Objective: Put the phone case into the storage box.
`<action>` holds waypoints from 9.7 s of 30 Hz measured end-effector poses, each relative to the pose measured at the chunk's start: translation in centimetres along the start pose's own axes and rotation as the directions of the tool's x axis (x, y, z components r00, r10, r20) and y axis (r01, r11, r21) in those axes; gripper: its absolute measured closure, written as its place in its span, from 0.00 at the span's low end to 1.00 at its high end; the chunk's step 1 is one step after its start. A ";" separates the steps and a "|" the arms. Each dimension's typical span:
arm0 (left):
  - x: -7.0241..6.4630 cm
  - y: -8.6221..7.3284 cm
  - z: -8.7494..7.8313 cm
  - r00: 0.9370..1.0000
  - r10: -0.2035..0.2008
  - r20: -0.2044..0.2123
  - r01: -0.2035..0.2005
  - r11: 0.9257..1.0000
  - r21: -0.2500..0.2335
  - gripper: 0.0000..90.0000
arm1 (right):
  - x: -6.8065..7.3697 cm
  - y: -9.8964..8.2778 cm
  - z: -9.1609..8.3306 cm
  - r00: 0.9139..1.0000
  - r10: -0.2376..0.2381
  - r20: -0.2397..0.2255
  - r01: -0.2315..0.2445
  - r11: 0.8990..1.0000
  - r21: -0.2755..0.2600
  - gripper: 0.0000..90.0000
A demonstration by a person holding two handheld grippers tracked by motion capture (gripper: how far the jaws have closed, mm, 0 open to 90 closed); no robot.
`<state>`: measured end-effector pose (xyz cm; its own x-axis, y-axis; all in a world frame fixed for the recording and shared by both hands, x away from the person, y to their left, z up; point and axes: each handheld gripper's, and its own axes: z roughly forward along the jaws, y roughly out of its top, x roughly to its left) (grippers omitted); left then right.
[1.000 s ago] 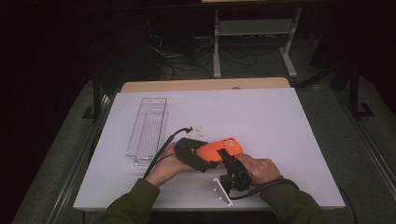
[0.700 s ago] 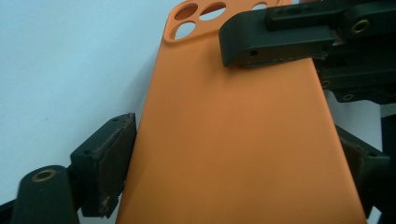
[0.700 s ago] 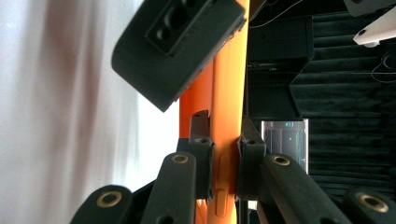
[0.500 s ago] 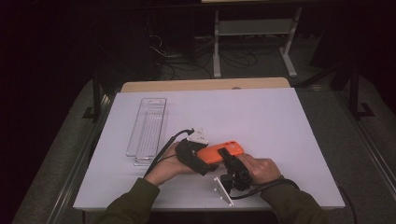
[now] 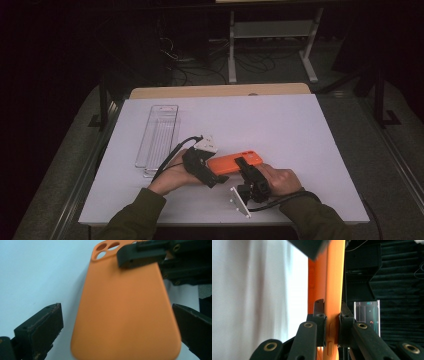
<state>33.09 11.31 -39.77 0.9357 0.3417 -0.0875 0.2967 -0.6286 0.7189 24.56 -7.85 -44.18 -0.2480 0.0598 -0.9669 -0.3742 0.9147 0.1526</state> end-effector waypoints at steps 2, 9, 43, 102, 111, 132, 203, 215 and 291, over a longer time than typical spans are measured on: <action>0.3 -0.2 -0.4 1.000 -0.005 -0.002 0.005 1.000 -0.001 0.00 | -0.1 -0.1 0.0 1.000 0.002 0.002 -0.002 1.000 0.005 0.88; 1.0 -0.7 -1.5 1.000 -0.013 -0.016 0.013 1.000 -0.012 0.00 | -0.4 -0.6 0.2 1.000 0.025 -0.008 -0.025 0.999 0.027 0.88; 1.5 -1.2 -1.7 0.998 -0.044 -0.040 0.044 0.999 -0.003 0.00 | -2.5 -2.3 0.6 0.934 0.340 -0.110 -0.332 0.940 0.082 0.88; 1.6 -1.1 -2.4 0.995 -0.057 -0.084 0.054 0.998 -0.041 0.00 | -5.4 -5.6 1.2 0.368 0.915 -0.167 -0.900 0.396 0.185 0.88; 1.9 -1.1 -2.7 0.990 -0.082 -0.111 0.074 0.995 -0.071 0.00 | -5.6 -6.4 1.1 0.227 0.962 -0.151 -0.948 0.253 0.191 0.88; 2.8 0.1 -3.3 0.982 -0.159 -0.101 0.142 0.977 -0.160 0.00 | -5.5 -6.1 1.8 0.222 0.965 -0.141 -0.946 0.248 0.209 0.88; 2.2 3.8 -0.1 0.956 -0.284 -0.069 0.242 0.902 -0.357 0.00 | -5.1 -2.2 2.9 0.219 0.952 -0.213 -0.943 0.262 0.204 0.88; 2.3 3.8 -0.1 0.951 -0.305 -0.046 0.267 0.889 -0.372 0.00 | -4.8 -2.1 3.0 0.245 0.946 -0.211 -0.933 0.289 0.215 0.87; 2.3 3.7 -1.8 0.950 -0.297 -0.093 0.230 0.873 -0.429 0.17 | -5.2 -5.7 3.7 0.112 0.922 -0.371 -0.900 0.252 0.355 0.12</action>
<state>36.01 10.98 -36.07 0.7837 0.5762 -0.2321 0.3931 -0.1708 0.9035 31.33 -11.87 -40.78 -0.7042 0.7017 0.1083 0.4463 0.3188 0.8362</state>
